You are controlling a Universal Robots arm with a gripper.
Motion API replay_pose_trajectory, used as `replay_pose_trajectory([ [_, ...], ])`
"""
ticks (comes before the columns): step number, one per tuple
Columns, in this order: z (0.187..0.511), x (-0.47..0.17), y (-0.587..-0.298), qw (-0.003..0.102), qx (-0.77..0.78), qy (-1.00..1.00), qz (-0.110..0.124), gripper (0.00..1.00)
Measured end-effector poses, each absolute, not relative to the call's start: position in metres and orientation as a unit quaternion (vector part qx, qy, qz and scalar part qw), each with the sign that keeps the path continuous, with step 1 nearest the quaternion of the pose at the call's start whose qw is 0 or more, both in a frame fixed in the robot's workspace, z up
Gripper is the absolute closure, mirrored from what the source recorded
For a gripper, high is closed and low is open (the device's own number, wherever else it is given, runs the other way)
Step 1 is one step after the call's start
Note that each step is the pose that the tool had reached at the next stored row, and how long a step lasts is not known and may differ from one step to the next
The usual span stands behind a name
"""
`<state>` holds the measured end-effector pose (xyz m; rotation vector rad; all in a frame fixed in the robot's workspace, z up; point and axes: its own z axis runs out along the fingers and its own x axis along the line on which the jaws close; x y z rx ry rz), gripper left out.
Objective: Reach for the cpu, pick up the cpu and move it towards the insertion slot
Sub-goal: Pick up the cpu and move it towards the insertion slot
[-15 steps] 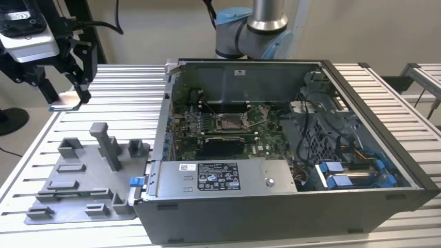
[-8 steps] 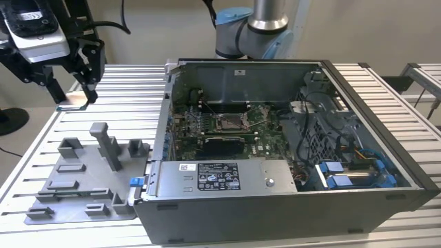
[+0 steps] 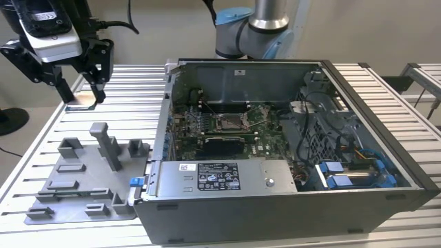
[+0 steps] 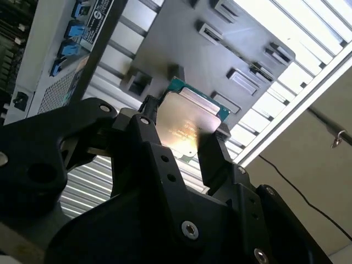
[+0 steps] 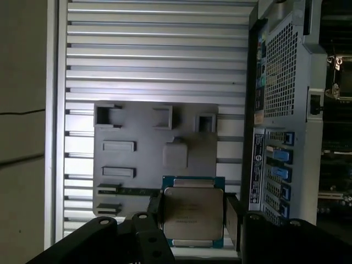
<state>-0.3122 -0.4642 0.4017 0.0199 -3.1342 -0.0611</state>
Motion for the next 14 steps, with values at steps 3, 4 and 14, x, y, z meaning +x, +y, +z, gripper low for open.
replay_pose_trajectory([
  [3, 0.402, -0.306, -0.464, 0.003, 0.006, -1.0, -0.019, 1.0],
  [4, 0.402, -0.303, -0.464, 0.003, 0.006, -1.0, -0.019, 1.0],
  [14, 0.402, -0.271, -0.464, 0.003, 0.006, -1.0, -0.019, 1.0],
])
